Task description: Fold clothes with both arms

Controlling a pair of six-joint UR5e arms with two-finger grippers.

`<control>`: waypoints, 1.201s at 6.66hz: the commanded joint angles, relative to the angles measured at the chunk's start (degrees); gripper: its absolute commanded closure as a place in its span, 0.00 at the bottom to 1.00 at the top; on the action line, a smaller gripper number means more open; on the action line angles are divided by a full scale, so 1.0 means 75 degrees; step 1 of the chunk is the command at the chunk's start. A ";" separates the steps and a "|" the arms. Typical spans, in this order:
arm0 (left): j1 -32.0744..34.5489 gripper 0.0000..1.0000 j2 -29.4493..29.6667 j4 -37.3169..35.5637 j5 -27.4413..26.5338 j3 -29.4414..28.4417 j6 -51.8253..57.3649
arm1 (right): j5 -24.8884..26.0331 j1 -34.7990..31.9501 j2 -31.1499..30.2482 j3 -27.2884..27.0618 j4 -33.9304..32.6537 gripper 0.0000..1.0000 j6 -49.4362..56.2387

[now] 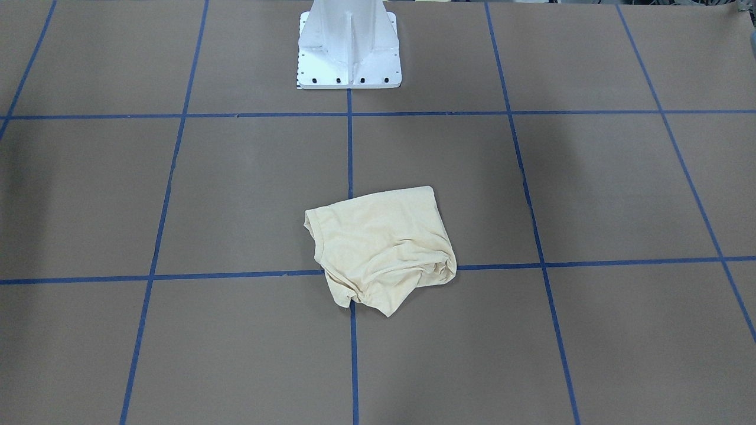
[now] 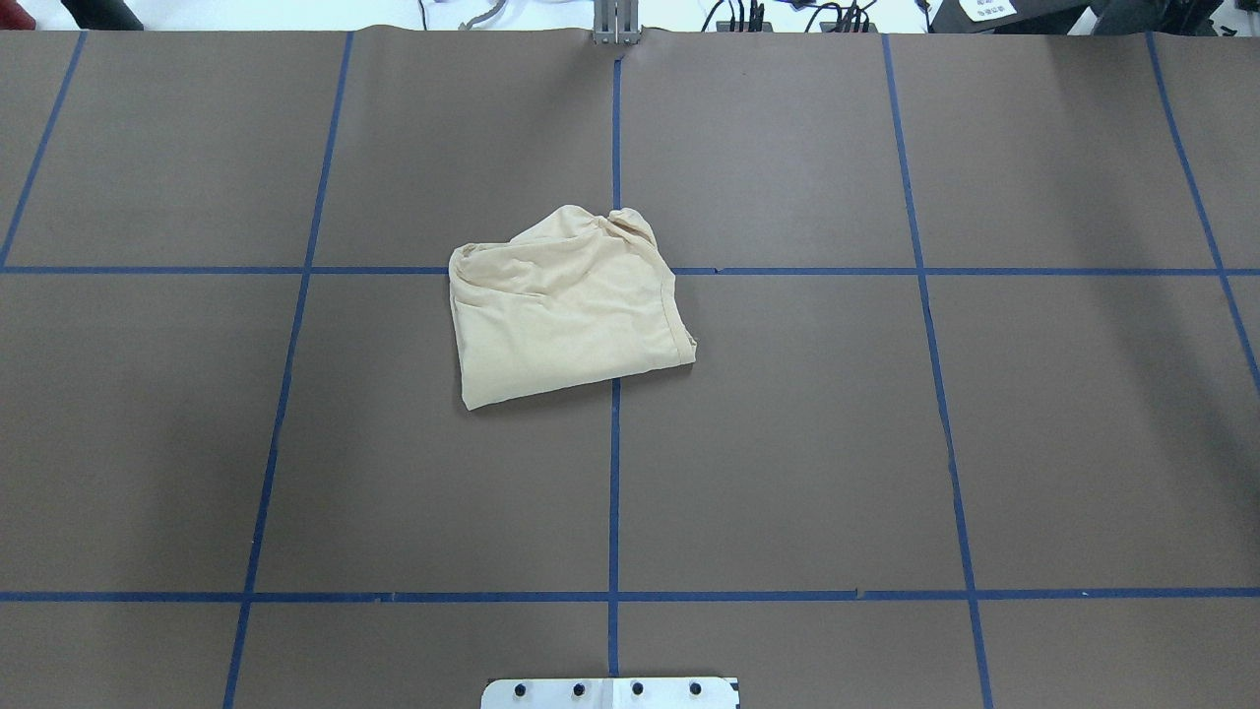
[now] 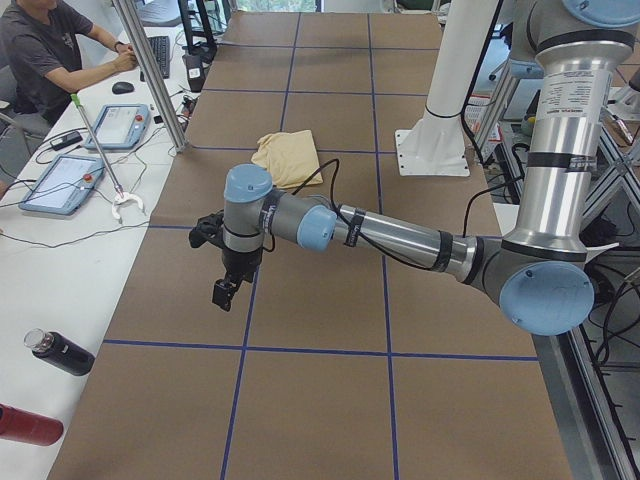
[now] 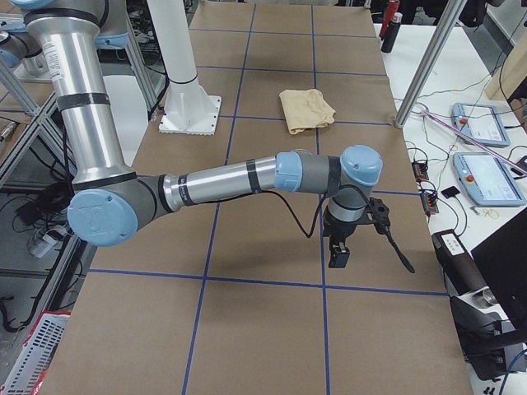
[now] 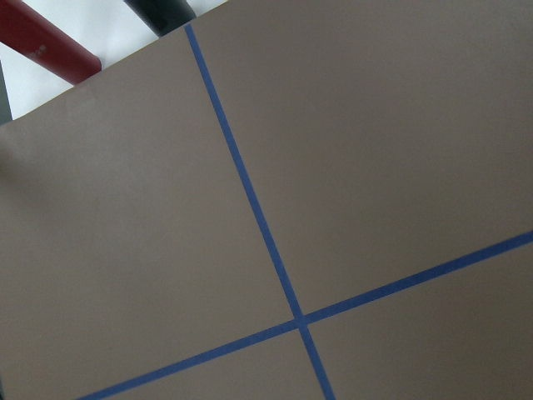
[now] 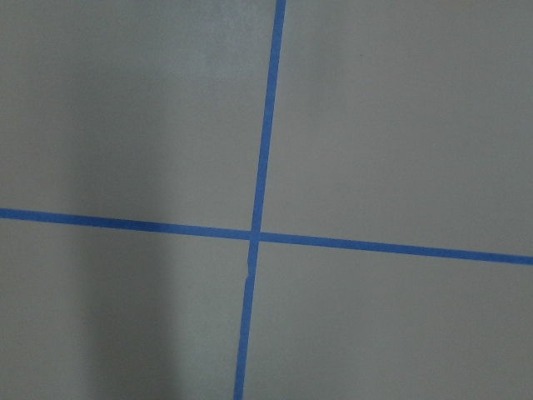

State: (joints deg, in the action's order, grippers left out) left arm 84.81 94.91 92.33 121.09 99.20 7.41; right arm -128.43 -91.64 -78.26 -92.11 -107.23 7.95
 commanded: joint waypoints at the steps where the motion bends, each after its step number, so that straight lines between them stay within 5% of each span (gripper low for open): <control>1: 0.0106 0.00 0.0025 -0.0998 0.0062 0.0004 0.0219 | -0.0360 -0.0097 -0.0380 -0.0023 -0.0094 0.00 0.0018; 4: 0.0106 0.00 -0.0302 -0.1013 0.1139 -0.0381 0.0195 | -0.0888 -0.0097 -0.0521 -0.0046 -0.0246 0.00 -0.0029; 8: 0.0106 0.00 -0.0443 -0.0931 0.1152 -0.0395 0.0148 | -0.0314 0.0383 -0.0966 -0.0011 -0.0129 0.00 -0.0848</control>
State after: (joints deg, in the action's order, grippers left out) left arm 85.58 91.89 85.25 129.69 96.14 8.51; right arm -131.87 -89.38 -84.78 -92.39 -108.55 3.74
